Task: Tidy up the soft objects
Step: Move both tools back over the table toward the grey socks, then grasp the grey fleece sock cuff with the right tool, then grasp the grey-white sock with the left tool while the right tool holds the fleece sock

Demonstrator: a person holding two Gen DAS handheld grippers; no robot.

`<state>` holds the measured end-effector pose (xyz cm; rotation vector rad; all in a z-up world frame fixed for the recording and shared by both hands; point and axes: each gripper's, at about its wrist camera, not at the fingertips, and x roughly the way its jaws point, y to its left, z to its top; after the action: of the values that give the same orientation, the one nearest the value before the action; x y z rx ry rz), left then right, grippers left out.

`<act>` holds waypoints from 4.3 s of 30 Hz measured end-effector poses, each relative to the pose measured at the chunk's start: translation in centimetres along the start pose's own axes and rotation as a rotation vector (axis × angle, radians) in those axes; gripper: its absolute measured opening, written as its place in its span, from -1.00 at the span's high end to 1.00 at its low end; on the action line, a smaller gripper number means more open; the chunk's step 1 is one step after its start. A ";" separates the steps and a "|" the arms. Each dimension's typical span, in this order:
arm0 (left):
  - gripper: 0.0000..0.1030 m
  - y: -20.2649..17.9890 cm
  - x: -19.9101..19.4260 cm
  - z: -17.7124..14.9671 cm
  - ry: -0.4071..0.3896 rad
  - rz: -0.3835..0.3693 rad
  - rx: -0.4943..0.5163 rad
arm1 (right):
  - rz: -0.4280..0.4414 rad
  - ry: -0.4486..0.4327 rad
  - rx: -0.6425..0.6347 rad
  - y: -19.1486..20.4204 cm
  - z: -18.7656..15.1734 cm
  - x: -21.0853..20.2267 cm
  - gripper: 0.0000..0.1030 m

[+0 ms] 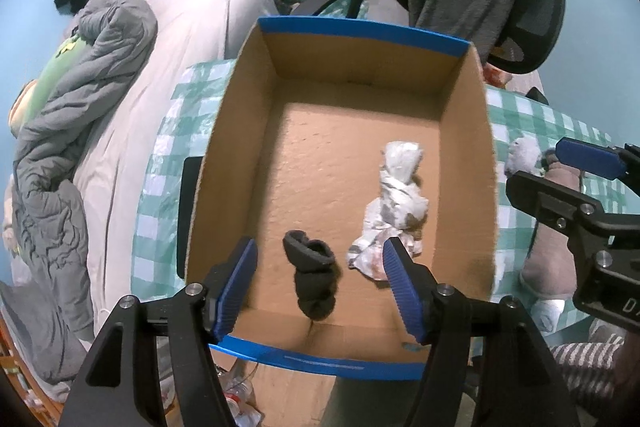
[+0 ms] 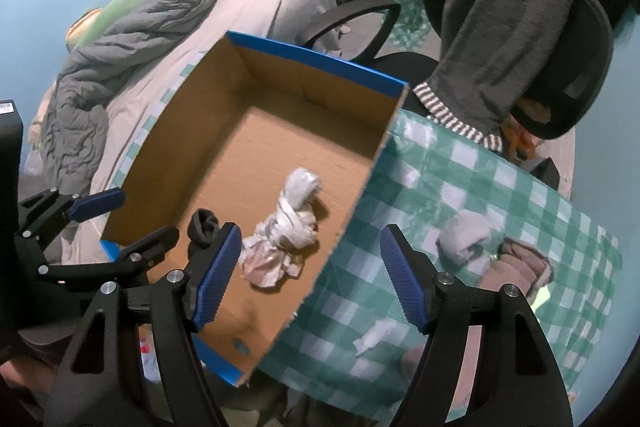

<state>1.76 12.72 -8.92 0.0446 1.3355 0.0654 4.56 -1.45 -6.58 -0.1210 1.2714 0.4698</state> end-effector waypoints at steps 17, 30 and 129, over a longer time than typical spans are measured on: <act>-0.29 -6.4 -1.3 -0.1 -0.010 -0.032 0.118 | -0.039 0.002 0.156 -7.3 -4.5 -2.3 -0.43; -0.29 -11.7 -1.6 -0.1 -0.012 -0.057 0.206 | -0.069 0.011 0.275 -13.6 -8.7 -3.8 -0.43; -0.50 -25.0 9.2 5.9 0.127 -0.081 0.357 | -0.080 -0.021 0.396 -25.4 -12.4 -0.9 0.79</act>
<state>10.22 -11.51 -18.20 0.2920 1.4614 -0.2434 3.59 -28.76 -13.74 0.1661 1.3107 0.1437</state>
